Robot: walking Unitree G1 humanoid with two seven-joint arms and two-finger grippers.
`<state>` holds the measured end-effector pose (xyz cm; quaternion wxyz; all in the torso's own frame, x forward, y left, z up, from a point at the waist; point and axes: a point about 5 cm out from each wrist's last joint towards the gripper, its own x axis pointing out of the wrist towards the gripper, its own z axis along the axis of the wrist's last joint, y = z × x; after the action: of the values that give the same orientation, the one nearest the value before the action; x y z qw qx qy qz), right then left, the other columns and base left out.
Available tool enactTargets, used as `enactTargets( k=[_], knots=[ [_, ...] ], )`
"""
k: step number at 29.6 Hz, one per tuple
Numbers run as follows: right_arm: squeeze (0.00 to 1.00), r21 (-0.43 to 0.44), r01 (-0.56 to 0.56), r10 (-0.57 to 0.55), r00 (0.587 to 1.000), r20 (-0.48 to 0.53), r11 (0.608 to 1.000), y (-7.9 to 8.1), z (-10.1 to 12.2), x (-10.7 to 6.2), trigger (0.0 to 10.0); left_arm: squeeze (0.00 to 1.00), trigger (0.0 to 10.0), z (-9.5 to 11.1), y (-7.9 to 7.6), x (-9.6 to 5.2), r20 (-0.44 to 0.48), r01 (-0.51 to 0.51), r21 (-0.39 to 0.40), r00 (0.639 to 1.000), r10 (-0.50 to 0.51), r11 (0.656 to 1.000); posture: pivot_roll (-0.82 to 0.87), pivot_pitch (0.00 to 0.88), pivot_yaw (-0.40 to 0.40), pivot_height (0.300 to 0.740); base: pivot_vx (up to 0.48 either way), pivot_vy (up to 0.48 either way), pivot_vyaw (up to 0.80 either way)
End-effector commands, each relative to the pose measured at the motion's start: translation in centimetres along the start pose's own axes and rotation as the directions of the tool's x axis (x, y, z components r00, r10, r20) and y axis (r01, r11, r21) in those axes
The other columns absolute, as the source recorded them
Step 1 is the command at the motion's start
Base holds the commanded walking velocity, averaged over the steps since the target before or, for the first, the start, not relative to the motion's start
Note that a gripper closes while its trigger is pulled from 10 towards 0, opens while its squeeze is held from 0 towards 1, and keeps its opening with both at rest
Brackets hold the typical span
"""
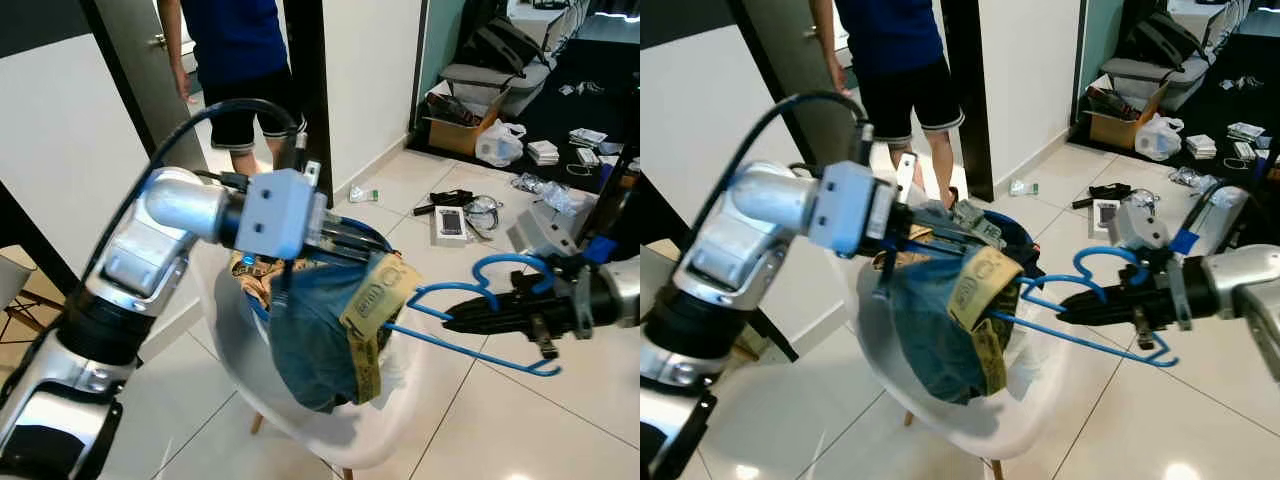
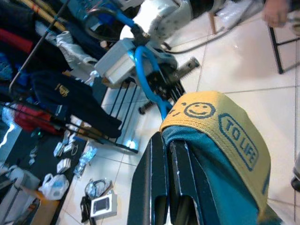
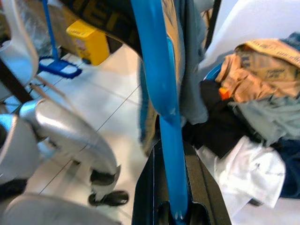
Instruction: Hang hanger
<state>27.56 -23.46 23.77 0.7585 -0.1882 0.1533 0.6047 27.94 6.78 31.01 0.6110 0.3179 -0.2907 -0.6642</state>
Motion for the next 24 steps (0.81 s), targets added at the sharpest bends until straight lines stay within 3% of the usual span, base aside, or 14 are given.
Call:
enactTargets(
  k=[1, 2, 3, 7, 8, 10, 13, 14, 15, 16, 24],
  knots=[
    [0.0, -0.022, -0.009, 0.009, 1.0, 0.007, 1.0, -0.1, 0.5, 1.0, 10.0, 0.0, 10.0, -0.5, -0.4, 0.7, -0.018, -0.023, -0.026, 1.0, 0.023, 0.999, -0.09, 0.0, 0.088, 0.74, 0.0, 0.0, 0.0],
    [0.0, -0.022, -0.009, 0.009, 1.0, 0.007, 1.0, -0.1, 0.5, 1.0, 10.0, 0.0, 10.0, -0.5, -0.4, 0.7, -0.018, -0.023, -0.026, 1.0, 0.023, 0.999, -0.09, 0.0, 0.088, 0.74, 0.0, 0.0, 0.0],
    [0.0, -0.033, -0.007, 0.008, 0.999, 0.041, 0.999, -0.2, 1.0, 1.8, 10.0, 0.0, 10.0, -0.9, -0.5, 1.6, -0.025, -0.087, -0.058, 0.996, 0.086, 0.995, -0.09, 0.0, 0.089, 0.74, 0.0, 0.0, 0.0],
    [0.0, -0.044, -0.013, 0.016, 0.997, 0.072, 0.999, -0.1, 1.3, 2.9, 10.0, 0.0, 10.0, -1.6, 0.2, 2.8, -0.045, -0.22, -0.126, 0.975, 0.216, 0.967, -0.09, 0.0, 0.091, 0.74, 0.0, 0.0, 0.0],
    [0.0, -0.044, -0.013, 0.016, 0.997, 0.072, 0.999, -0.1, 1.3, 2.9, 10.0, 0.0, 10.0, -1.6, 0.2, 2.8, -0.045, -0.22, -0.126, 0.975, 0.216, 0.967, -0.09, 0.0, 0.091, 0.74, 0.0, 0.0, 0.0],
    [0.0, -0.046, -0.006, 0.01, 0.996, 0.088, 0.999, -0.1, 1.4, 3.2, 10.0, 0.0, 10.0, -2.2, 1.0, 2.8, -0.103, -0.324, -0.16, 0.945, 0.311, 0.932, -0.09, 0.0, 0.09, 0.74, 0.0, 0.0, 0.0],
    [0.0, -0.048, 0.002, 0.003, 0.996, 0.093, 0.999, -0.1, 1.5, 3.3, 10.0, 0.0, 10.0, -2.4, 1.1, 2.7, -0.127, -0.347, -0.154, 0.936, 0.329, 0.925, -0.09, 0.0, 0.09, 0.74, 0.0, 0.0, 0.0],
    [0.0, -0.05, 0.009, -0.004, 0.994, 0.106, 0.999, -0.2, 1.6, 3.4, 10.0, 0.1, 10.0, -3.2, 1.7, 1.9, -0.198, -0.409, -0.112, 0.902, 0.383, 0.906, -0.09, 0.0, 0.09, 0.74, 0.0, 0.0, 0.0],
    [0.0, -0.05, 0.009, -0.004, 0.994, 0.106, 0.999, -0.2, 1.6, 3.4, 10.0, 0.1, 10.0, -3.2, 1.7, 1.9, -0.198, -0.409, -0.112, 0.902, 0.383, 0.906, -0.09, 0.0, 0.09, 0.74, 0.0, 0.0, 0.0],
    [0.0, -0.05, 0.012, -0.007, 0.994, 0.11, 0.999, -0.2, 1.6, 3.5, 10.0, 1.0, 10.0, -3.6, 2.0, 1.5, -0.23, -0.429, -0.099, 0.888, 0.399, 0.898, -0.08, 0.0, 0.089, 0.74, 0.0, 0.0, 0.0],
    [0.0, -0.048, 0.049, -0.043, 0.991, 0.125, 0.998, -0.4, 1.5, 3.6, 10.0, 1.0, 10.0, -4.1, 1.9, 0.2, -0.308, -0.427, -0.067, 0.869, 0.388, 0.902, -0.08, 0.0, 0.087, 0.74, 0.0, 0.0, 0.0]
  ],
)
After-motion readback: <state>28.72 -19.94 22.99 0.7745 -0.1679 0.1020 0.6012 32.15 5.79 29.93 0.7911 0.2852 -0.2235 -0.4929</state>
